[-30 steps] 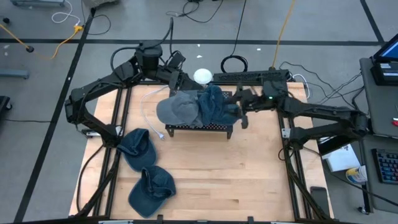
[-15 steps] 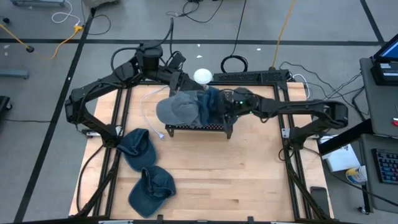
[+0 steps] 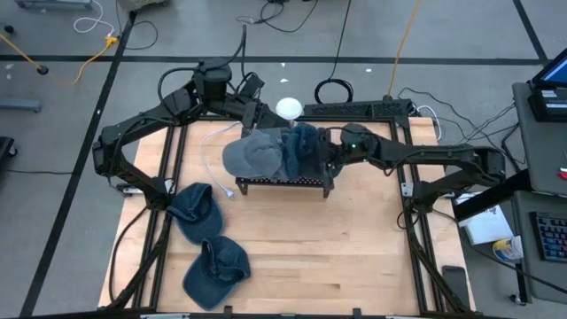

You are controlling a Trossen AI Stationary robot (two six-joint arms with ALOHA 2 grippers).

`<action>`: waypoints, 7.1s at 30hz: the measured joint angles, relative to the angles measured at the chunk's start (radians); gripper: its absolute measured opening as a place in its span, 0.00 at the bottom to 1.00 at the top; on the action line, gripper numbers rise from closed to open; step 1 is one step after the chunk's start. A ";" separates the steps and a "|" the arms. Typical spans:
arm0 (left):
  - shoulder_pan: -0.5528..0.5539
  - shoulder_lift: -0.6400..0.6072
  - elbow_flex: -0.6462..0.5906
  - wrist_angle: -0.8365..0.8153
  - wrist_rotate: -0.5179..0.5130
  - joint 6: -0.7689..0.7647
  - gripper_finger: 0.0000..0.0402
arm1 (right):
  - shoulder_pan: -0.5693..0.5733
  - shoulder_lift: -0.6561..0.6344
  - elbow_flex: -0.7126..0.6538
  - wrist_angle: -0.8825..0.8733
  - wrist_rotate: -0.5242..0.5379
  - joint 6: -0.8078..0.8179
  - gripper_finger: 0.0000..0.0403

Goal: Pick & Place hat
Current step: Put the top right blue cap on the shelf, then stack the bottom blue cap on the blue cap on the shelf

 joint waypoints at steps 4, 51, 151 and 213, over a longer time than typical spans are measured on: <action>0.000 0.000 0.000 0.000 -0.001 0.000 0.30 | 0.000 -0.038 0.000 0.002 0.032 -0.067 0.41; -1.078 -0.093 -0.002 -1.254 -0.574 -0.716 0.30 | 0.231 -0.468 -0.001 -0.044 0.028 0.325 0.42; -1.299 -0.391 -0.813 -0.080 -1.239 -0.411 0.02 | 0.301 -0.434 -0.001 0.002 0.023 1.149 0.42; -0.172 0.077 -0.066 0.756 -0.035 1.133 0.02 | 0.020 -0.087 0.000 0.981 -0.205 2.092 0.71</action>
